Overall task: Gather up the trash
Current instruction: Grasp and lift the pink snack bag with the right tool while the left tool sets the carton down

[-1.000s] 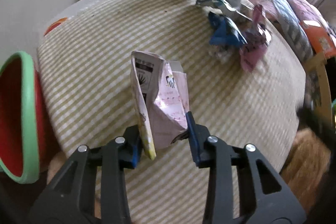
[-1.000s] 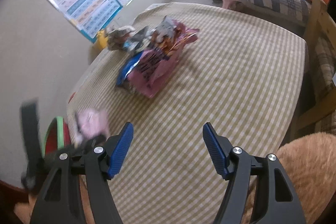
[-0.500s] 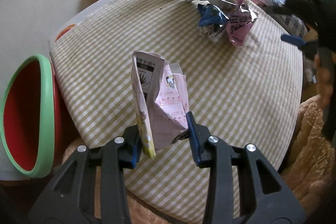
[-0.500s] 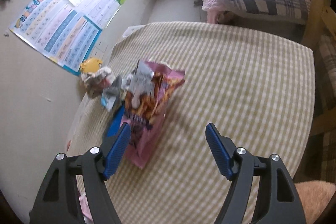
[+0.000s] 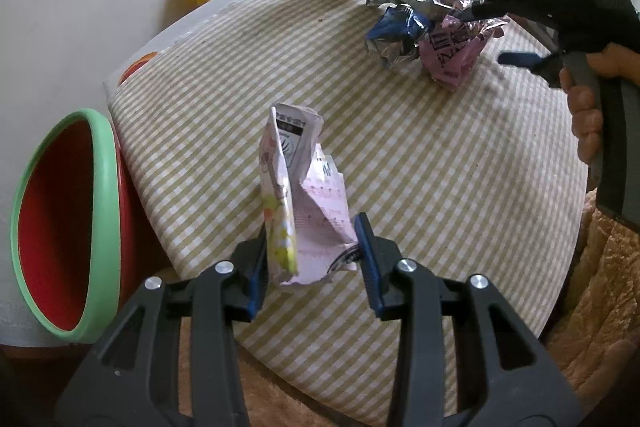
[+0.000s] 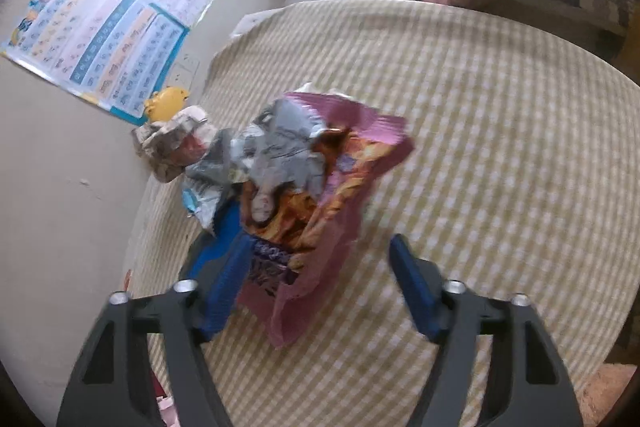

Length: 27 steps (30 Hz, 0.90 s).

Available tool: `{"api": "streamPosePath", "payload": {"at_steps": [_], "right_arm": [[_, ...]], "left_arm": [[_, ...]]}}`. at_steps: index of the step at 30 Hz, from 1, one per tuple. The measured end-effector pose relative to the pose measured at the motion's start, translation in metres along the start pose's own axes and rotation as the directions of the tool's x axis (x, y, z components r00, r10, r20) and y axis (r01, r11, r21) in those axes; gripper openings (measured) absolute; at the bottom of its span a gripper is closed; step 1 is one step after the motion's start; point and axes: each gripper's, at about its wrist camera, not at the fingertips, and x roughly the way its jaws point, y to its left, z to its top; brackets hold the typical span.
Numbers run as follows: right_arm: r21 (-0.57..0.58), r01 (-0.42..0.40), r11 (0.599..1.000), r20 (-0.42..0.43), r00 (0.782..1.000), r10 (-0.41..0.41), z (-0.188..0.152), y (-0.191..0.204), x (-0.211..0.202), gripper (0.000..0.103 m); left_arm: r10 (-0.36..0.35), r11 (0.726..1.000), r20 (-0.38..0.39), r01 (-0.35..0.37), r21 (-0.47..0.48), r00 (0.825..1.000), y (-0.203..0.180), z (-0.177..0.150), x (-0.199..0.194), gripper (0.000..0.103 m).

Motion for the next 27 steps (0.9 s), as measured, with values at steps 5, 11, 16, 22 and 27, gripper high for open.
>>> {"api": "streamPosePath", "payload": {"at_steps": [5,11,16,22,27], "right_arm": [[-0.109,0.001,0.994,0.015,1.000,0.001,-0.007,0.017,-0.015,0.028],[-0.173,-0.033,0.984,0.022,0.999,0.037,-0.039,0.011,-0.051,0.027],[-0.204,-0.032,0.978,-0.017,0.999,0.029,-0.075,-0.002,-0.075,0.027],[-0.181,-0.049,0.982,-0.081,0.996,0.034,-0.119,-0.016,-0.090,0.027],[-0.186,-0.049,0.981,-0.105,0.994,0.029,-0.130,-0.019,-0.095,0.027]], "left_arm": [[0.002,1.000,0.001,-0.002,0.003,1.000,-0.002,0.001,0.000,0.037],[-0.016,1.000,0.013,0.016,0.004,1.000,-0.004,0.000,-0.005,0.038],[-0.023,1.000,0.021,0.023,-0.001,1.000,-0.005,0.000,-0.009,0.040],[-0.032,0.999,0.047,0.032,-0.012,0.998,-0.004,0.001,-0.018,0.046],[-0.039,0.999,0.046,0.041,-0.028,0.998,-0.004,0.001,-0.020,0.056]]}}
